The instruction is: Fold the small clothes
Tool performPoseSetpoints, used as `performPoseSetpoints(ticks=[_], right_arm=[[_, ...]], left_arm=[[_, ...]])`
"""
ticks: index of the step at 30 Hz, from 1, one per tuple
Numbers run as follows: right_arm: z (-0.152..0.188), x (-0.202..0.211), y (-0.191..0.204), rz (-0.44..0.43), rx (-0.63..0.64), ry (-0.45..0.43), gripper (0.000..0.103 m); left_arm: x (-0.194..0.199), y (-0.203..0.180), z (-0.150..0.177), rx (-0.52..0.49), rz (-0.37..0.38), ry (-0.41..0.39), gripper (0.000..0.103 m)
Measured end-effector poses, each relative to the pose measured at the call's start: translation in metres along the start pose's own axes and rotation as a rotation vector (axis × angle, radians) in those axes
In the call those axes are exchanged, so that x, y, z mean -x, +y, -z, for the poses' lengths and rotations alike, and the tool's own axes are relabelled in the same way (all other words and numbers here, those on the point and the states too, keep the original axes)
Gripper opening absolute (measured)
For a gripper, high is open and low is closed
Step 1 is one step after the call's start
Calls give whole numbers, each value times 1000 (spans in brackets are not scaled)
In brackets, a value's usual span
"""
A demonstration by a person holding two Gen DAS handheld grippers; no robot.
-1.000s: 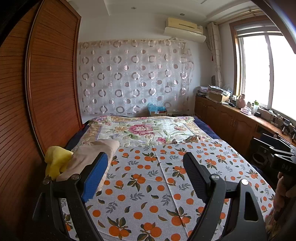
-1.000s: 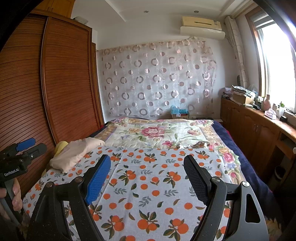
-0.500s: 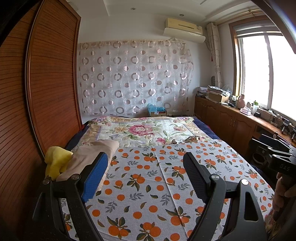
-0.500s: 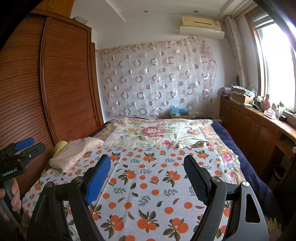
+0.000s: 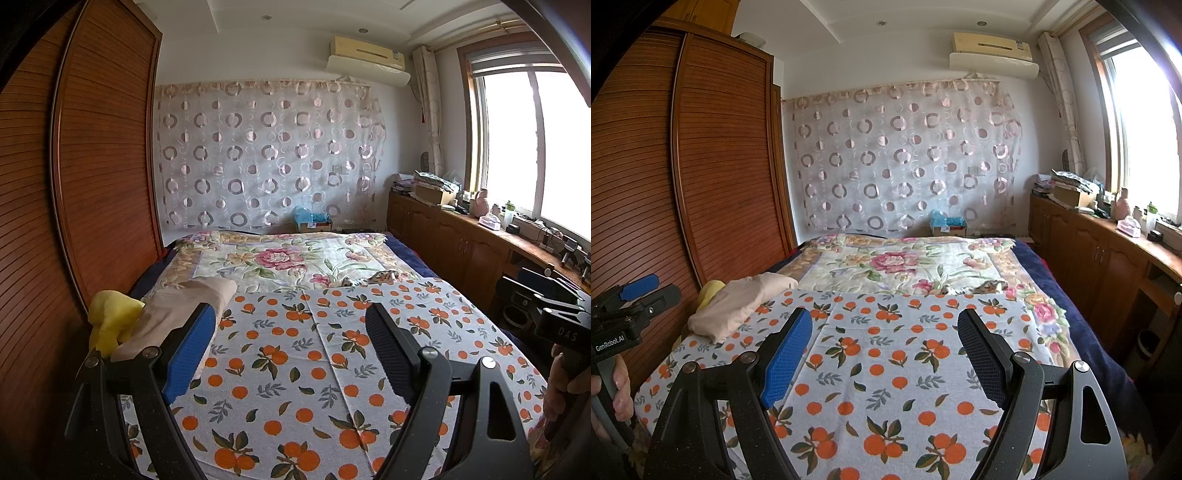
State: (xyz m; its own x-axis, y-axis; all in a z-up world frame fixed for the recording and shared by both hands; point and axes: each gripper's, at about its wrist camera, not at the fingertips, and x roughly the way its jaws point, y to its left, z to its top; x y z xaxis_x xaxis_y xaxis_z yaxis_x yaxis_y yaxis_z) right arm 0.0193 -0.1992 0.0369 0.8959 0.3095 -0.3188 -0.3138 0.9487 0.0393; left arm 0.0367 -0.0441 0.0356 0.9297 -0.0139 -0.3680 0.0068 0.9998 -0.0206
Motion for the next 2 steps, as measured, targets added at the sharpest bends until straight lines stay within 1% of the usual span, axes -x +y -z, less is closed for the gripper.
performPoseSetpoints(ticks=[2], right_arm=[[-1,0,-1,0,0,1,83]], left_arm=[[0,0,0,1,1,1,84]])
